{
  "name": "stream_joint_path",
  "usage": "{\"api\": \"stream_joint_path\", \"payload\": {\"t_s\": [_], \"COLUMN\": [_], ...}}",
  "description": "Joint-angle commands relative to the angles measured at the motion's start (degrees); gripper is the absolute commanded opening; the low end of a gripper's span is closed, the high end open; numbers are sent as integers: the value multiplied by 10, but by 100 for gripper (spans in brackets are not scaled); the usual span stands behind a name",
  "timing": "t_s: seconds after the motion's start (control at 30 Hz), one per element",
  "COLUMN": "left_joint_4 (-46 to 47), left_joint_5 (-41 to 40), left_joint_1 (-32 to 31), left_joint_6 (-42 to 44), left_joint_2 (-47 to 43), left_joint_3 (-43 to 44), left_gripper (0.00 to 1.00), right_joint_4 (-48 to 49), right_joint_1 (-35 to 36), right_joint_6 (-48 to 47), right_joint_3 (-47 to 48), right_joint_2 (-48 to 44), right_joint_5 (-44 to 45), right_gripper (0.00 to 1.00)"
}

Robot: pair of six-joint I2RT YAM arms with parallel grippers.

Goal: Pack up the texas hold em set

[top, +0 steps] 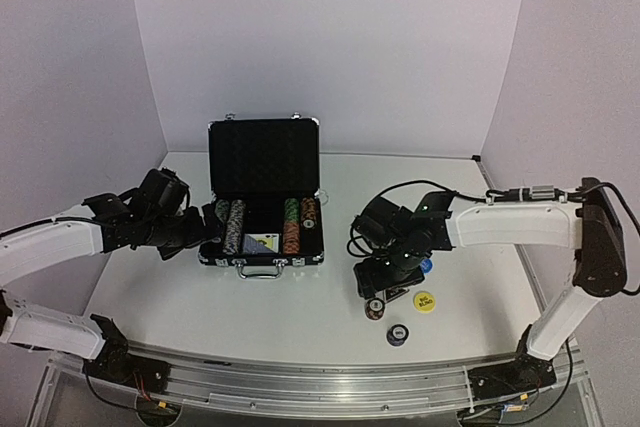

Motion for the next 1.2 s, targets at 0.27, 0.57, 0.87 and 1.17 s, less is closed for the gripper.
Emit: {"api": "stream_joint_path", "payload": {"t_s": [0.27,0.57,0.87,1.17], "left_joint_4": [53,51,56,51], "left_joint_5": [17,20,24,28], "left_joint_1": [0,0,0,0], "left_joint_6": [2,3,-4,-6], "left_joint_2": [11,30,34,33], "left_joint_3": [-9,0,-4,-1], "left_gripper": [100,100,100,100], "right_joint_4": [6,9,28,46], "right_joint_1": [20,29,28,29], "right_joint_6": [-15,-11,0,23], "right_joint_3": [-5,-3,-14,-35], "right_joint_2": [47,87,109,107], "right_joint_5": [-9,21,16,22], "right_gripper": [69,68,61,55]}}
